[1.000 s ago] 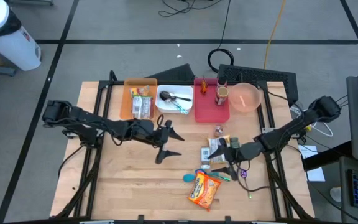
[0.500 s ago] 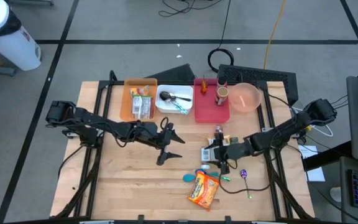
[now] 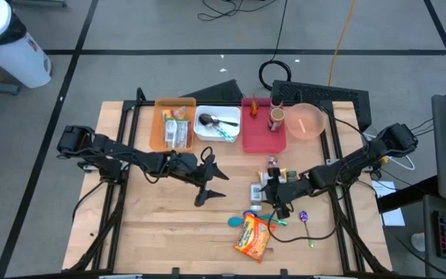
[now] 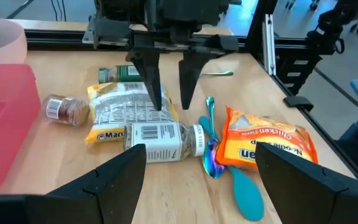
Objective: Pick & Place Food Item
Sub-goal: Put the white seasoning bottle into the red bin
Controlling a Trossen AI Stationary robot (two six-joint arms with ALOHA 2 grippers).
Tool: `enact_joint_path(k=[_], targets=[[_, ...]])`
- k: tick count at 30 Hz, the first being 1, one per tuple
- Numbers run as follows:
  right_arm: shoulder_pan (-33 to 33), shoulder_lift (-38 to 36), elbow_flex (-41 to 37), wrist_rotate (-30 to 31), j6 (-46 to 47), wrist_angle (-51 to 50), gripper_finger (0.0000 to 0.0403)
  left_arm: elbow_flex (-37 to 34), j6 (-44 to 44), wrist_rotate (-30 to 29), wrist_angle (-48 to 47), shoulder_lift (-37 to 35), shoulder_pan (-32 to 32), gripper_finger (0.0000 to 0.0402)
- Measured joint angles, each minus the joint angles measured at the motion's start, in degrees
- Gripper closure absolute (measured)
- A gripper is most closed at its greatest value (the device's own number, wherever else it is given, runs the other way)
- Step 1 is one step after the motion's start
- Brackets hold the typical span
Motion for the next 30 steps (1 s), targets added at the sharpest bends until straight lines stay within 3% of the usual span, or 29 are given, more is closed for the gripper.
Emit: enact_joint_path(k=[6, 16, 21, 30], targets=[[0.0, 3.62, -0.04, -0.72, 0.94, -0.65, 0.0267, -0.01, 0.02, -0.42, 0.02, 0.0, 0.02, 0.0096], [0.0, 8.61, 2.29, -1.02, 0.31, 0.22, 0.027, -0.01, 0.33, -0.44, 0.01, 0.0, 0.02, 0.0096], [-0.42, 10.84, 3.87, 3.82, -1.99, 0.41, 0.0272, -0.01, 0.48, -0.46, 0.07, 0.0, 0.02, 0.0096], [-4.23, 17.73, 4.02, 6.06, -7.9, 17.1, 0.0272, -0.01, 0.72, -0.48, -0.03, 0.0, 0.02, 0.0096]])
